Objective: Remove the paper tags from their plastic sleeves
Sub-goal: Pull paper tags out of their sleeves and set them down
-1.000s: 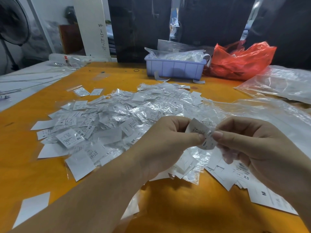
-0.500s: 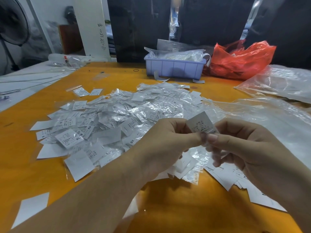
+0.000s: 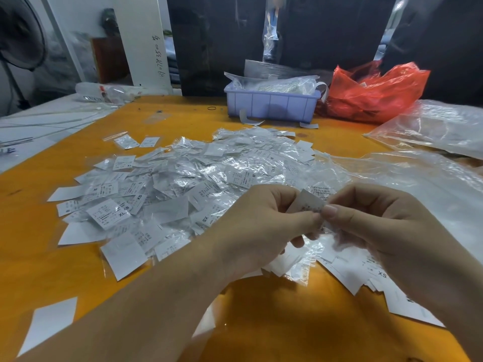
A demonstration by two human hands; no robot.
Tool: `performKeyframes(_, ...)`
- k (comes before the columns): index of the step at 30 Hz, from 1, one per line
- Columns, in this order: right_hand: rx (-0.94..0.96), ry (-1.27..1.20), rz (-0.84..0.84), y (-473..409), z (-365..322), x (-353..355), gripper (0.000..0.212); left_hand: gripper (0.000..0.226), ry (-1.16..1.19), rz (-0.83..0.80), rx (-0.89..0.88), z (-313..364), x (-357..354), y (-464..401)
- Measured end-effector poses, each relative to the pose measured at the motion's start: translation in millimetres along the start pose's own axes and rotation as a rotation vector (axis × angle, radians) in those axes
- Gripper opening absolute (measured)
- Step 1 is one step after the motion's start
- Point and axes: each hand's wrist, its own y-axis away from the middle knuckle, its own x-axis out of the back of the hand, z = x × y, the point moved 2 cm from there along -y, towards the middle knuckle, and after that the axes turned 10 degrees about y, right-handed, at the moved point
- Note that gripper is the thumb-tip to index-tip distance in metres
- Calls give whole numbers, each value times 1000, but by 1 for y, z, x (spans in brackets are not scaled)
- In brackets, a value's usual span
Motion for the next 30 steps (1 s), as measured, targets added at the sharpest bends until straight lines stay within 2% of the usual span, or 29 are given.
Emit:
performKeyframes(6,-1,-27,-53,0,-4,2,29,16,-20,-15,-28,3,0,2)
performKeyframes(11,10,12,-17,1,-4,4,30,15,51,-71,42,5,-1,2)
performKeyframes(18,5,-10,-27,2,-6,2,33,14,-5,-34,-23,5,0,2)
performKeyframes(23,12,-10,-48,1,-5,3,27,17,-19,-23,-41,6,-2,3)
performKeyframes(27,18,19,-56,1,-4,2,25,13,-39,-8,-5,4,-1,3)
performKeyframes(30,26,38,-43,1,-4,2,24,3,-6,-56,46,4,-3,3)
